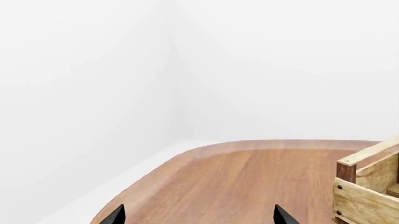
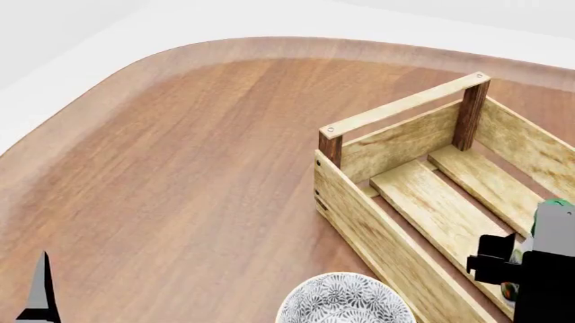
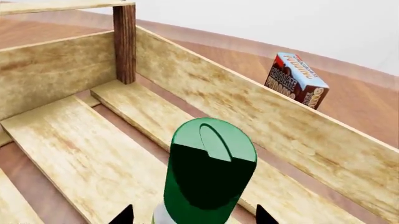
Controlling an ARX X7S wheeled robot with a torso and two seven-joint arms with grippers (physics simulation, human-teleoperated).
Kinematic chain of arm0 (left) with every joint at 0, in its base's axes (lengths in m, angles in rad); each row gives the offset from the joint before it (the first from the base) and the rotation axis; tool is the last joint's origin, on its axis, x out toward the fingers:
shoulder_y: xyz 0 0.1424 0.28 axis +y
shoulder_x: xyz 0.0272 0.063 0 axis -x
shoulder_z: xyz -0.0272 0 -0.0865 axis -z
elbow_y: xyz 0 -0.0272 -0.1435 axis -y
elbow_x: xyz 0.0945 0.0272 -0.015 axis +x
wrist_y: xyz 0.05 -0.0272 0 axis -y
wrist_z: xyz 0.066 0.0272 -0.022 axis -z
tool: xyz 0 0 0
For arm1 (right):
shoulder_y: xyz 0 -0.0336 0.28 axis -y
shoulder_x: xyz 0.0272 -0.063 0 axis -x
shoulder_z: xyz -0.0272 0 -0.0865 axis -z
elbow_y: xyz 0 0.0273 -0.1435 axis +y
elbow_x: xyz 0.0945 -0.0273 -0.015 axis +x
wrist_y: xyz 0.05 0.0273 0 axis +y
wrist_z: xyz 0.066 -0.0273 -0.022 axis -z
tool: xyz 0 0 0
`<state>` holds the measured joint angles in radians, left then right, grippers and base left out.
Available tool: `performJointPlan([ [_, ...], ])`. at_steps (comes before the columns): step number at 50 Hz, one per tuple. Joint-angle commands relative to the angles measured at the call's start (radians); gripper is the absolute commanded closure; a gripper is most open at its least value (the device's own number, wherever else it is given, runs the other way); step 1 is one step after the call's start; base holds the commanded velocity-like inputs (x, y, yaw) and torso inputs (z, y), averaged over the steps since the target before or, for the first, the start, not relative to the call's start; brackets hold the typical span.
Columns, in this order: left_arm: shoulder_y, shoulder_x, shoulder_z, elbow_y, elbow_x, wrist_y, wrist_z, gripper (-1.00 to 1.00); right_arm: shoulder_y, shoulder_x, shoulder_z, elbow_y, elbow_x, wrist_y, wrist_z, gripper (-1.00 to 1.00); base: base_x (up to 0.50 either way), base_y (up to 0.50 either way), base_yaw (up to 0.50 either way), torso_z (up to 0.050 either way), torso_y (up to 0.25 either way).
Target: Pick up the salad dressing and put it in the tray.
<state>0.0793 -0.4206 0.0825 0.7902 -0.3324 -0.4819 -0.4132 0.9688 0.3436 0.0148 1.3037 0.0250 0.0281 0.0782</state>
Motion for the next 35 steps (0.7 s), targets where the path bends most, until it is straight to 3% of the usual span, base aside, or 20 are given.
performJointPlan([
  [1,0.002,0.015,-0.017,0.005,0.027,0.006,0.017,-1.0,0.001,-0.019,0.013,0.005,-0.028,0.0,-0.018,-1.0,0.0,0.0,0.0,0.0,0.0],
  [26,0.011,0.008,-0.022,0.018,0.017,0.011,0.008,-1.0,0.02,0.01,-0.019,-0.003,-0.029,0.042,-0.119,-1.0,0.0,0.0,0.0,0.0,0.0],
  [35,0.012,0.005,-0.025,0.022,0.017,0.009,0.001,-1.0,-0.3,0.041,0.035,-0.656,0.015,0.354,-0.111,-1.0,0.0,0.0,0.0,0.0,0.0],
])
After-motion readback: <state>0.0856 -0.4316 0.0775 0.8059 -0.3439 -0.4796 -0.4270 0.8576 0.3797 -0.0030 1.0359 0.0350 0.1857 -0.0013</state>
